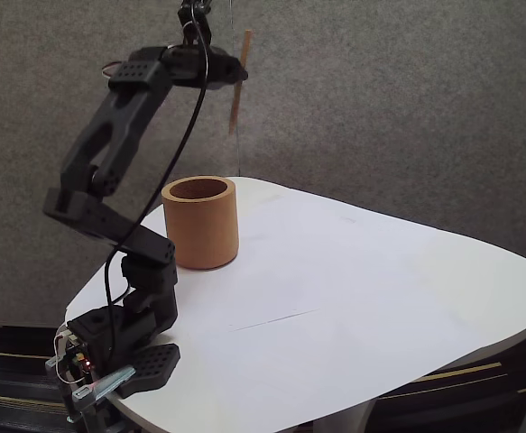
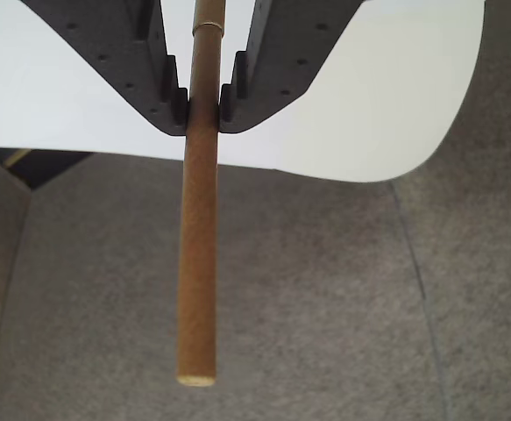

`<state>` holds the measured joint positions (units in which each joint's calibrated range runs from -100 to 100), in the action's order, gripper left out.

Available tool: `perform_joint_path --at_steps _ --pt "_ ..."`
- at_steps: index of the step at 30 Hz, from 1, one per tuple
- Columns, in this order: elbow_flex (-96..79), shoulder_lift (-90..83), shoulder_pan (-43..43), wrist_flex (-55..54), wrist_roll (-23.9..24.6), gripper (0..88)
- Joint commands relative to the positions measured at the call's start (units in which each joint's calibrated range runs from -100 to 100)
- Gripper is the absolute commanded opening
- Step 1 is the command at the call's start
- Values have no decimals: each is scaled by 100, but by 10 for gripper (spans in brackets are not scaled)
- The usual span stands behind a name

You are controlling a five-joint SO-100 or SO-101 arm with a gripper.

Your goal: Grab the pen and put it in the pen holder.

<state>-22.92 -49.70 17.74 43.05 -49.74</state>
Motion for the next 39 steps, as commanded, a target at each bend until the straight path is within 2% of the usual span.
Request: perform_joint_path --at_steps 1,15,31,39 --pt "-1381 -638 210 -1153 -93 6" --pt "-4206 -719 1096 -4644 -77 6" --pt "-6561 -727 1176 -6517 -82 6" --pt "-7166 -727 1184 -6847 -77 6"
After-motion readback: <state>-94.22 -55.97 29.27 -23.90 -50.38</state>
